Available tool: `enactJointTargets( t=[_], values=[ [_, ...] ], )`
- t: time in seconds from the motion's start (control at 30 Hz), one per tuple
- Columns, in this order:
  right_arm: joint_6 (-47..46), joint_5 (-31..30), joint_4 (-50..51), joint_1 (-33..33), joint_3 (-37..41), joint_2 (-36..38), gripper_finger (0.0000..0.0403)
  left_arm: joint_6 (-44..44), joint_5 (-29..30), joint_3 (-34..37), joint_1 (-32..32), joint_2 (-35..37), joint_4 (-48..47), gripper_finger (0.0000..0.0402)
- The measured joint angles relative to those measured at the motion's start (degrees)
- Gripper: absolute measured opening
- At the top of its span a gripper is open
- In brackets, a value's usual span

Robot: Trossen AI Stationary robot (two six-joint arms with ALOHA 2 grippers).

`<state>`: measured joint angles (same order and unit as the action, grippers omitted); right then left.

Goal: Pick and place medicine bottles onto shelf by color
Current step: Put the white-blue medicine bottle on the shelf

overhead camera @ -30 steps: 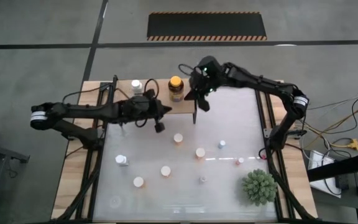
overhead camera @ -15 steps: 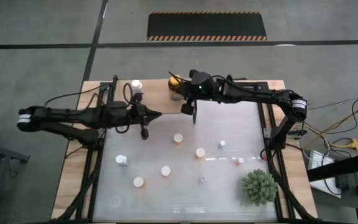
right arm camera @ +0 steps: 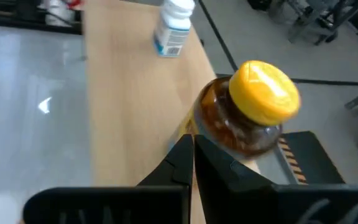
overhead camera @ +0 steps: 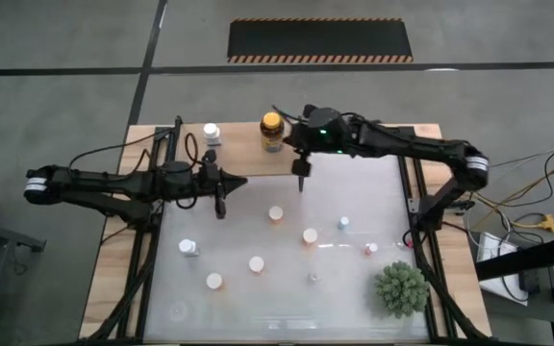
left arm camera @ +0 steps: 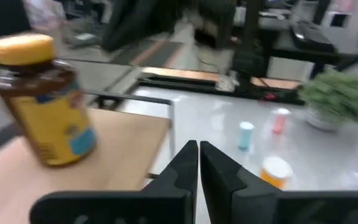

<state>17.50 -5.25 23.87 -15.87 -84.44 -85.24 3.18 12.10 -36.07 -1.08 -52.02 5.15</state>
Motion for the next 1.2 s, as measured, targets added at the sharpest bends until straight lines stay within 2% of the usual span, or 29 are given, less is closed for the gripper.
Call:
enactJointTargets(
  t=[0.07, 0.23, 0.3, 0.57, 0.73, 1.1, 1.2],
  values=[
    [-0.16, 3.77, 2.33, 0.84, 1.65, 3.32, 0.0009, 0.05, -1.60, 0.04, 1.02, -0.09, -0.66, 0.0000],
    [-4.52, 20.13, 3.22, 3.72, 10.60, 11.99, 0.0009, 1.05, -2.65, -0.02, 4.11, -1.43, 0.53, 0.0000],
    [-5.83, 22.24, 1.90, 5.62, 14.80, 15.64, 0.0009, 1.19, -2.65, -0.02, 5.37, -2.10, 1.00, 0.0000],
    [-11.07, 21.32, -6.22, 13.86, 29.83, 26.58, 0.0009, 5.49, -2.69, -1.22, 8.59, -4.98, 3.80, 0.0000],
    [-10.84, 16.00, -14.71, 18.85, 38.00, 30.75, 0.0009, 9.50, -2.69, -2.81, 9.69, -6.65, 3.87, 0.0000],
    [-8.56, 15.73, -46.76, 21.61, 54.56, 31.77, 0.0009, 14.27, -2.59, -7.95, 16.22, -13.56, 12.75, 0.0000],
    [-9.78, 15.75, -50.62, 21.63, 57.01, 31.16, 0.0009, 19.42, -2.36, -11.39, 19.39, -16.08, 10.11, 0.0000]
  ],
)
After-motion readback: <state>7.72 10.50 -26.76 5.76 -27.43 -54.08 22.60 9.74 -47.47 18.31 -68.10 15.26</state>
